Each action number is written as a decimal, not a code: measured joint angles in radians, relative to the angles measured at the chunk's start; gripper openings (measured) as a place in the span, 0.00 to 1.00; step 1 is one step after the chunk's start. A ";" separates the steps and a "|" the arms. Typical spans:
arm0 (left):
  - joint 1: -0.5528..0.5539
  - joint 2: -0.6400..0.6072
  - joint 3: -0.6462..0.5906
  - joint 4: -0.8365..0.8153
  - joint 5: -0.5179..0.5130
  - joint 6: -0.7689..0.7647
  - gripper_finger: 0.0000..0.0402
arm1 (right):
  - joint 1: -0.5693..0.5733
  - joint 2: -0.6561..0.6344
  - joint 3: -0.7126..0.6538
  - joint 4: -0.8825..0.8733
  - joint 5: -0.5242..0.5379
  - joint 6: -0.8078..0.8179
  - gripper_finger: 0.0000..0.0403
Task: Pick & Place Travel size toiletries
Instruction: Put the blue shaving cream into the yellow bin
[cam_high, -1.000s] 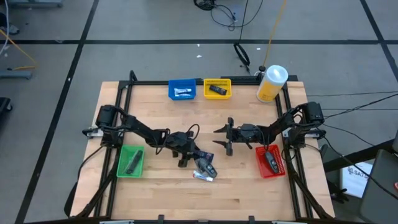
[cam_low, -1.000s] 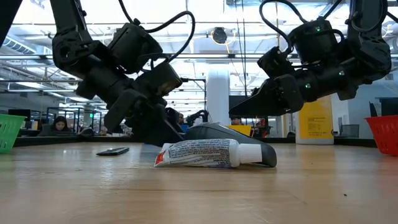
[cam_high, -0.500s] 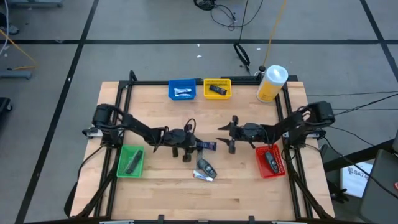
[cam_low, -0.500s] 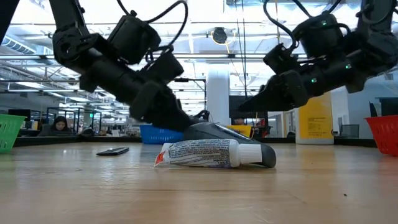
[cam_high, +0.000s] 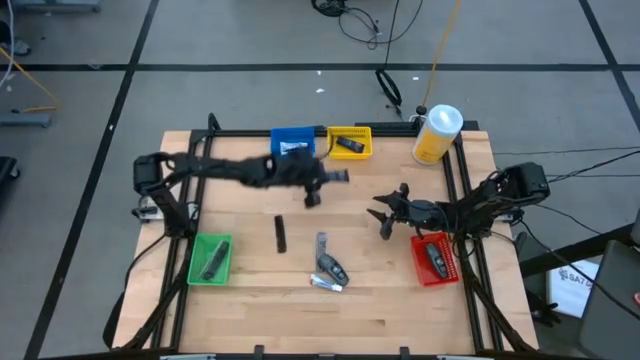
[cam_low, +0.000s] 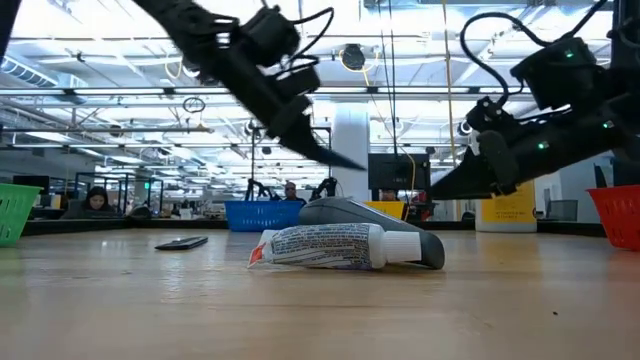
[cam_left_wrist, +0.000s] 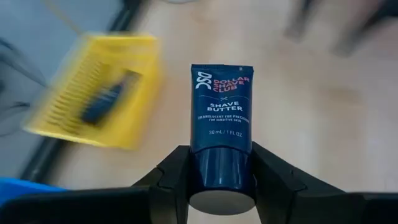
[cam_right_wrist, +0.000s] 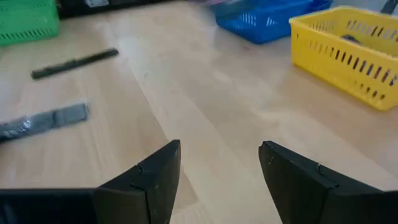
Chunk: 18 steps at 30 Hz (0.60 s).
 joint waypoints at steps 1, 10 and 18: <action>0.024 0.013 0.049 -0.040 -0.011 0.024 0.31 | 0.000 0.000 -0.003 0.010 -0.002 -0.001 0.52; 0.208 0.246 0.381 -0.139 0.004 0.186 0.31 | 0.002 0.000 -0.002 0.042 -0.032 -0.001 0.52; 0.276 0.380 0.500 -0.203 -0.014 0.351 0.32 | 0.036 0.000 -0.003 0.039 -0.034 0.010 0.52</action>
